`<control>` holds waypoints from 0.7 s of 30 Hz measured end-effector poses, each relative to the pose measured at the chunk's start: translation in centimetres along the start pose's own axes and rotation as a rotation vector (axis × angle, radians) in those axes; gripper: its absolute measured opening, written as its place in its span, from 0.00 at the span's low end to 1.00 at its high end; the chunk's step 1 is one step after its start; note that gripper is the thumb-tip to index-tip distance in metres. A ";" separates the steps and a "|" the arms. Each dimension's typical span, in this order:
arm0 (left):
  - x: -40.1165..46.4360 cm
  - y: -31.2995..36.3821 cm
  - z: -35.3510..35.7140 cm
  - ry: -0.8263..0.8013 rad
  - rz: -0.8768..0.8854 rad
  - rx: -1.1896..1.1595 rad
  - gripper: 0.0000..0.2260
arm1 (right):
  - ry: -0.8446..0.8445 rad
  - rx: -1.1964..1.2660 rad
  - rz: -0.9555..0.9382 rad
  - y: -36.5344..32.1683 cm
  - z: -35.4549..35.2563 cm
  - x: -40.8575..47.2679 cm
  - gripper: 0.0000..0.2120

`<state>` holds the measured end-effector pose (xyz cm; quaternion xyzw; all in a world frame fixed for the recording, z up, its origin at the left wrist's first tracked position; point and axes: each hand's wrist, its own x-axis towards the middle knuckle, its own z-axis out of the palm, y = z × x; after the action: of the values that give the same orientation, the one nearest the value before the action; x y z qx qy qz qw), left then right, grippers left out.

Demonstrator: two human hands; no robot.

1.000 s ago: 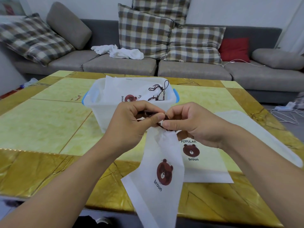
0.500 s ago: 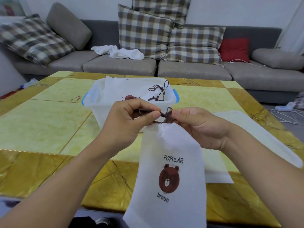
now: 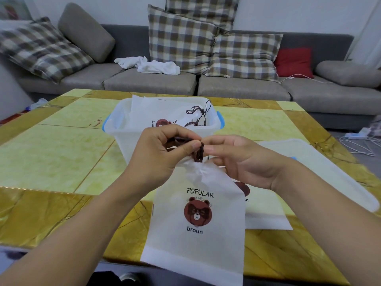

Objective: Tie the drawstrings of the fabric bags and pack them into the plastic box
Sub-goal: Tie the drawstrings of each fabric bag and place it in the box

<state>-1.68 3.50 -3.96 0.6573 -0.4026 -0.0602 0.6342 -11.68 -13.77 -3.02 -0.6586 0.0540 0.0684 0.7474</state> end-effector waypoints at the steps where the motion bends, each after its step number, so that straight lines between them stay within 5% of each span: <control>1: 0.0 0.0 0.0 -0.004 -0.002 -0.006 0.03 | 0.020 -0.039 -0.017 0.1 0.1 0.1 0.16; 9: 0.0 0.1 -0.2 -0.003 -0.029 -0.079 0.06 | 0.109 -0.013 -0.071 0.2 0.8 0.3 0.04; 21: 0.1 -0.1 -0.4 0.039 0.010 0.054 0.05 | 0.018 0.102 0.032 -0.1 1.0 0.4 0.10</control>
<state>-1.34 3.71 -3.96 0.6733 -0.3949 -0.0333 0.6242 -11.31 -12.81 -2.87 -0.6192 0.0747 0.0714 0.7784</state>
